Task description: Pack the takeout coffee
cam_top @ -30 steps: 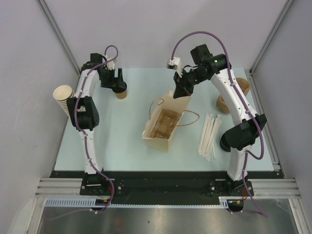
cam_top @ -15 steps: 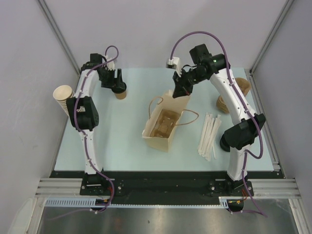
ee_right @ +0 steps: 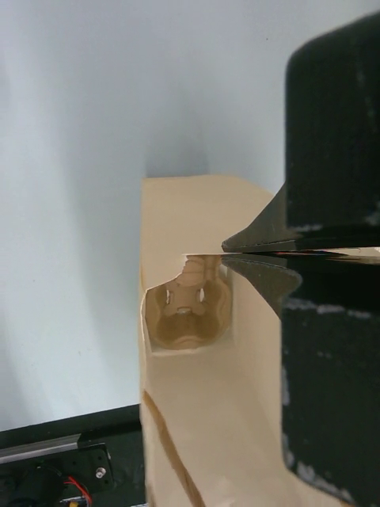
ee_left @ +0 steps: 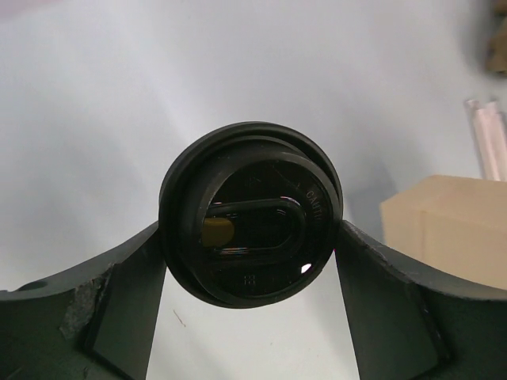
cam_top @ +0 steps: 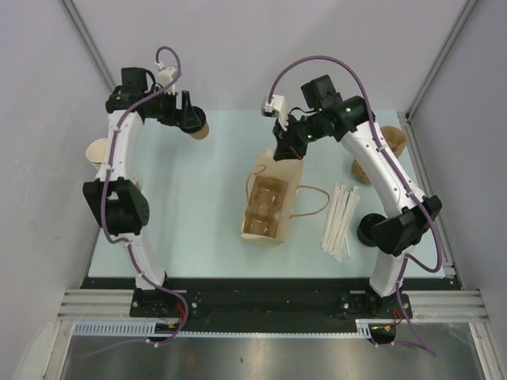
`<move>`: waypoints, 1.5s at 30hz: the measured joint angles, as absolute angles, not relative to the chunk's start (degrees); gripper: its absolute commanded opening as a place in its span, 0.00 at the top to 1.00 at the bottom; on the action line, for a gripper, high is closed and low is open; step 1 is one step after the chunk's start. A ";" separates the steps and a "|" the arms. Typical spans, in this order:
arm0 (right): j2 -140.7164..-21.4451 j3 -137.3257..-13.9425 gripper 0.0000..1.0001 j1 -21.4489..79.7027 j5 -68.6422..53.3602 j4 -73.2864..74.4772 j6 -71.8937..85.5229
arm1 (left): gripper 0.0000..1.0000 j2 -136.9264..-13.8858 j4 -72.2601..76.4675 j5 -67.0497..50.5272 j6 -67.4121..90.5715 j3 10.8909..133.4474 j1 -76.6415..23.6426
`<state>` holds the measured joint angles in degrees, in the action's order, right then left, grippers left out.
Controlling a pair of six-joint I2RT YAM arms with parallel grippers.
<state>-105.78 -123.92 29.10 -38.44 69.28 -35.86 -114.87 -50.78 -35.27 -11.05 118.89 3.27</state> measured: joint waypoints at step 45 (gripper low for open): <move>-111.72 -122.69 1.00 24.62 -33.74 61.76 -7.46 | 0.82 -96.05 -59.70 -31.27 -16.62 112.07 -34.44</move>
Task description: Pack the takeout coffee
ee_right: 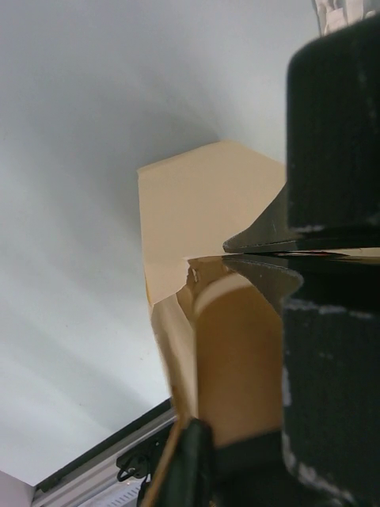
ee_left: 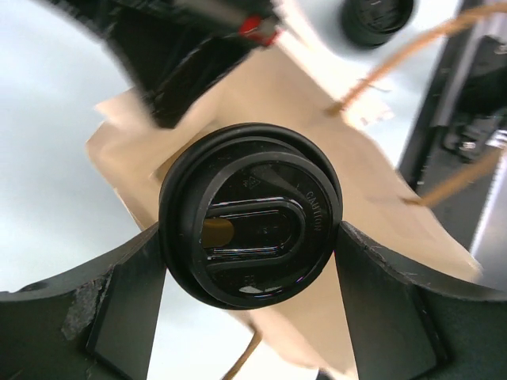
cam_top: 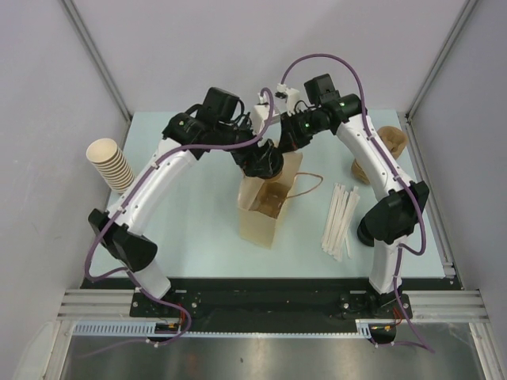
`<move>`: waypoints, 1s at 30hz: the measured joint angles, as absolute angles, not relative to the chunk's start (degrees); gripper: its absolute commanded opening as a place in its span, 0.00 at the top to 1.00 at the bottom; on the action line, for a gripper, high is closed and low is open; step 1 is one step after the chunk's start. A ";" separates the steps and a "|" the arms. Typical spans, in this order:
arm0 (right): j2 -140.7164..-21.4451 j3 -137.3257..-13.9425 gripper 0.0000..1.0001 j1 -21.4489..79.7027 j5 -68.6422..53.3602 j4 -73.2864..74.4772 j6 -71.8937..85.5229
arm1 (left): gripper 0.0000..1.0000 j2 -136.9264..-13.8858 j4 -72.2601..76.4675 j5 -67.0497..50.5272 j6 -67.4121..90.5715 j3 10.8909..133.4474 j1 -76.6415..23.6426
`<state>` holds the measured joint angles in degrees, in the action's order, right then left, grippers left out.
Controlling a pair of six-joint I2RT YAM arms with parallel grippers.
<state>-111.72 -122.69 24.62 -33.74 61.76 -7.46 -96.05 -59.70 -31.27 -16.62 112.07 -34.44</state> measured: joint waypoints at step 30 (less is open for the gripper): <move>-100.66 -104.84 0.61 21.50 -39.42 61.10 -1.63 | 0.85 -96.68 -53.71 -20.40 -22.00 93.49 -32.67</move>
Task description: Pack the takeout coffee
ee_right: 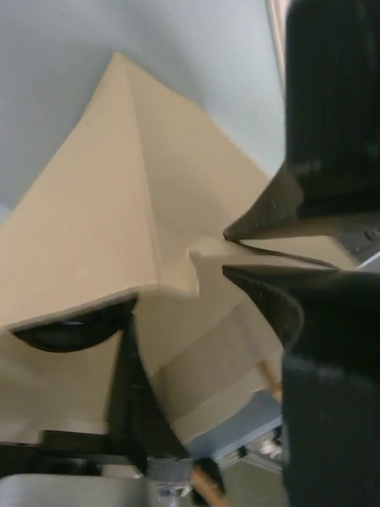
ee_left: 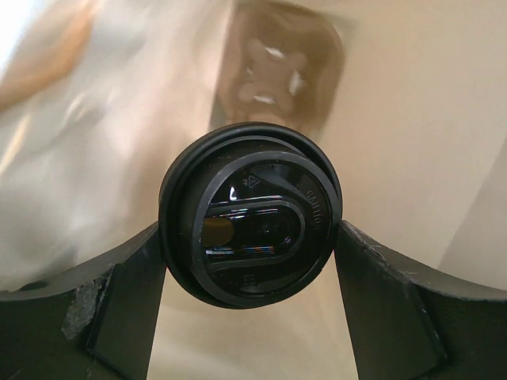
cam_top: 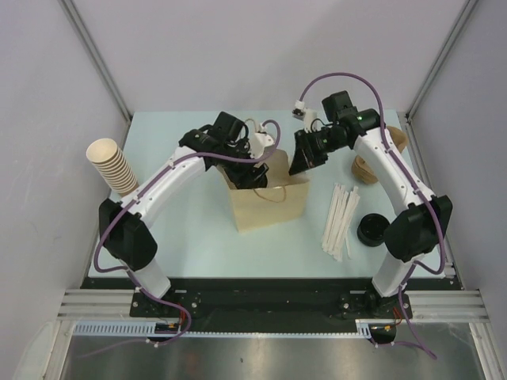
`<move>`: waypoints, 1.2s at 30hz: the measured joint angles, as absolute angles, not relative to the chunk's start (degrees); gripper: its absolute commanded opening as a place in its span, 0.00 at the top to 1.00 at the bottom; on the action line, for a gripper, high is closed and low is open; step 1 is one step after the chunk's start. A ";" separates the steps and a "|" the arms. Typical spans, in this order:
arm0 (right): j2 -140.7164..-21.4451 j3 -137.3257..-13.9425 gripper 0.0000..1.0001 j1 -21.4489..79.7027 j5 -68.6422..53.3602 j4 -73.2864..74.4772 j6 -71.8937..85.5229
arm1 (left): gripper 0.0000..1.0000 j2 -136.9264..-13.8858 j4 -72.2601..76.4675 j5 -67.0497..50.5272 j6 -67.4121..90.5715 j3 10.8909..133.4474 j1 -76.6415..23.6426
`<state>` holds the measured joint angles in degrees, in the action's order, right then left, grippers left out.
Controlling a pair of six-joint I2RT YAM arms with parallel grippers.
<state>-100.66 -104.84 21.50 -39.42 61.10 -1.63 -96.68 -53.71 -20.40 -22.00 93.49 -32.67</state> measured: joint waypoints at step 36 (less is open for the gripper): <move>-111.72 -121.69 1.00 27.55 -41.01 60.25 -27.42 | 0.89 -91.13 -52.05 -24.45 -31.90 85.54 -32.49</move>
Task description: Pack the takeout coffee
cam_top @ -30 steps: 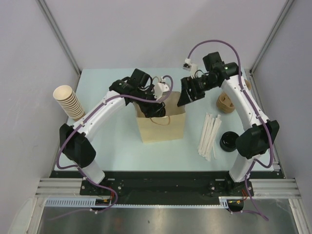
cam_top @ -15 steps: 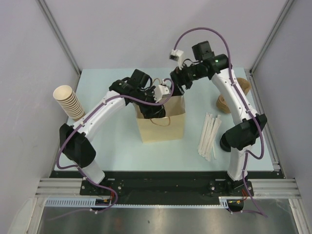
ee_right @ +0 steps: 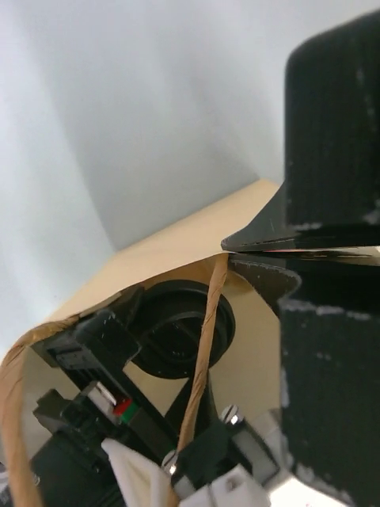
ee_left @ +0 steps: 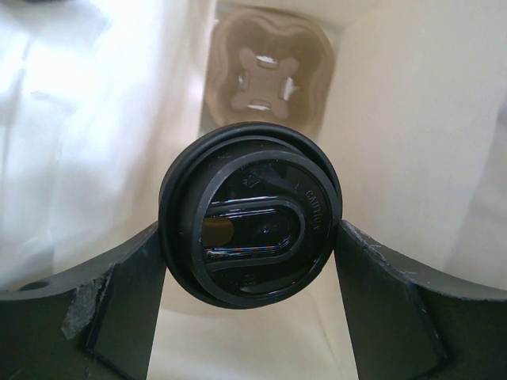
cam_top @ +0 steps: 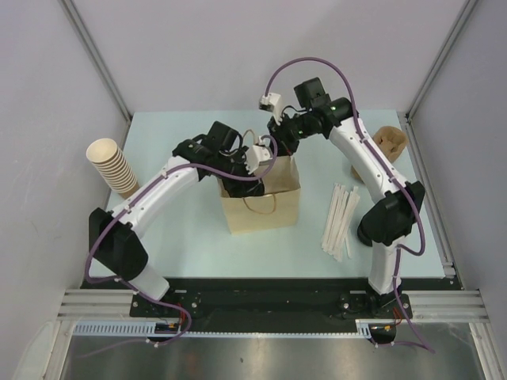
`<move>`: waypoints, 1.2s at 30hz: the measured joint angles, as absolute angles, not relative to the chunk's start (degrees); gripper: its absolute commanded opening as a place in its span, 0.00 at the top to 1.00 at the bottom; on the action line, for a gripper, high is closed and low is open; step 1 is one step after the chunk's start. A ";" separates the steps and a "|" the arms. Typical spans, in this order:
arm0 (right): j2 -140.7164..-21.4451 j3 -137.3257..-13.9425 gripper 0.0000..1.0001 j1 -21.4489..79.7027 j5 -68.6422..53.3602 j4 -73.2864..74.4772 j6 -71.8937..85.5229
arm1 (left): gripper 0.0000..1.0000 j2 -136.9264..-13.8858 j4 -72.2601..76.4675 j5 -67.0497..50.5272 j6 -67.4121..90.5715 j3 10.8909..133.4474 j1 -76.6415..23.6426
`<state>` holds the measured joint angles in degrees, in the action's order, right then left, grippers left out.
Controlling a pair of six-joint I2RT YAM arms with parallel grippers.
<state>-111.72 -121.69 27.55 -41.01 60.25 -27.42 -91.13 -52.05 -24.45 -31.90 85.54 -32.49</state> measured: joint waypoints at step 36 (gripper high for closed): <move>-75.05 -73.69 1.00 48.93 -4.16 12.78 -16.23 | 0.94 -57.95 -6.42 -11.66 -27.51 39.29 -29.23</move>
